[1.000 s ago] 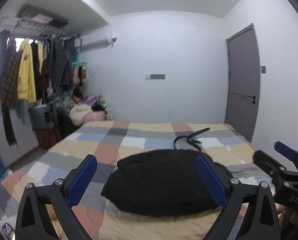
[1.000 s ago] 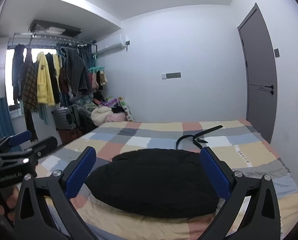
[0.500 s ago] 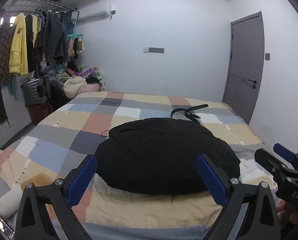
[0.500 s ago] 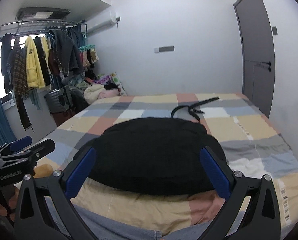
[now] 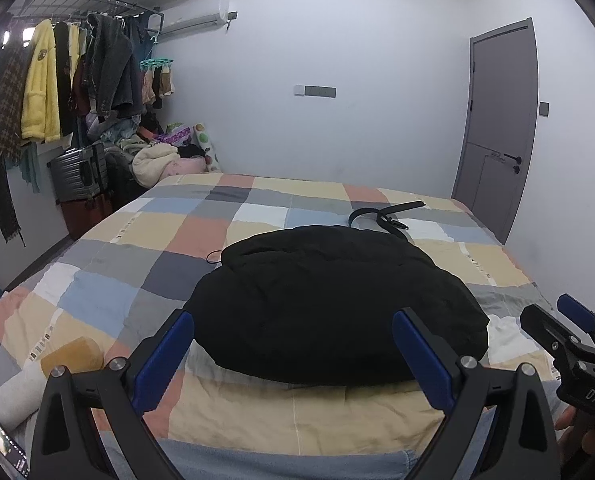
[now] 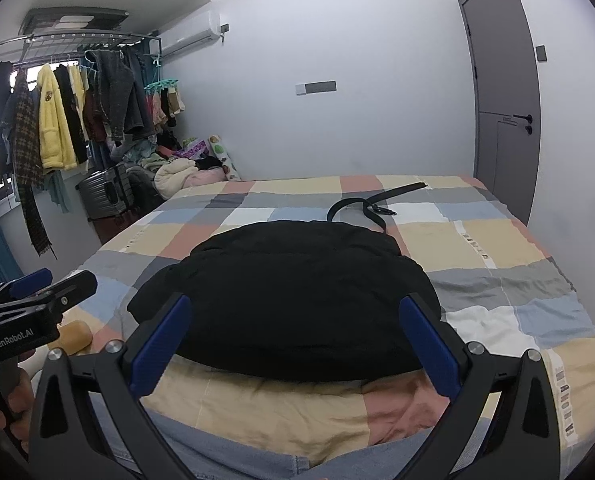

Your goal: Fold large clothes

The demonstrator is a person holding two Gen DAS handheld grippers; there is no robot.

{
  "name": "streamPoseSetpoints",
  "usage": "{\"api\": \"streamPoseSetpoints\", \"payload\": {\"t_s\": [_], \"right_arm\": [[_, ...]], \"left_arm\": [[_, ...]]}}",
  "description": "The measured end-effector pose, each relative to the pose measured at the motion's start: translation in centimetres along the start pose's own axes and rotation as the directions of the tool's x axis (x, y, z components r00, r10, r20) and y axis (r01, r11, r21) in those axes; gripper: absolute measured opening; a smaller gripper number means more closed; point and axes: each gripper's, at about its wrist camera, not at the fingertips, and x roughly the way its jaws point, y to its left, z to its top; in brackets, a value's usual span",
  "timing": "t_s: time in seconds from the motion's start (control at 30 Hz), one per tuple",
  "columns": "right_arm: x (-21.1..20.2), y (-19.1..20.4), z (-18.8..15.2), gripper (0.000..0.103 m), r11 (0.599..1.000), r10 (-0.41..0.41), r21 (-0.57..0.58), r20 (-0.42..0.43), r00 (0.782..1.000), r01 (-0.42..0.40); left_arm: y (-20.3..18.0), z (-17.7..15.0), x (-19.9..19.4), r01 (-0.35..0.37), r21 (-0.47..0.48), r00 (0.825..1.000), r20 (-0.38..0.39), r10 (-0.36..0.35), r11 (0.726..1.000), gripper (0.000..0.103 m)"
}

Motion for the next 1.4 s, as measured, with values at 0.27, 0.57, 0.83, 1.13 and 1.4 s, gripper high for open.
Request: {"api": "streamPoseSetpoints", "payload": {"t_s": [0.27, 0.57, 0.83, 1.13, 1.4], "right_arm": [[-0.52, 0.34, -0.19, 0.103, 1.000, 0.006, -0.003, 0.001, 1.000, -0.006], [-0.68, 0.41, -0.33, 0.103, 1.000, 0.007, 0.001, -0.003, 1.000, -0.007], [-0.59, 0.29, -0.40, 0.103, 1.000, 0.001, -0.004, -0.006, 1.000, -0.001], [-0.12, 0.21, -0.47, 0.103, 1.000, -0.014, -0.003, -0.022, 1.000, 0.014], [-0.04, 0.13, -0.89, 0.103, 1.000, -0.022, -0.007, -0.034, 0.999, 0.022]], "left_arm": [[-0.02, 0.06, -0.14, -0.005, -0.004, 1.000, -0.008, 0.005, 1.000, 0.101], [0.23, 0.04, -0.03, -0.011, -0.007, 1.000, -0.022, 0.011, 1.000, 0.101], [0.09, 0.08, 0.35, -0.022, -0.019, 0.999, -0.042, 0.021, 1.000, 0.101], [0.12, -0.02, 0.61, -0.022, -0.030, 0.998, -0.060, 0.020, 0.999, 0.101], [0.33, 0.01, 0.46, -0.006, -0.030, 0.999, -0.047, 0.005, 1.000, 0.101]]}}
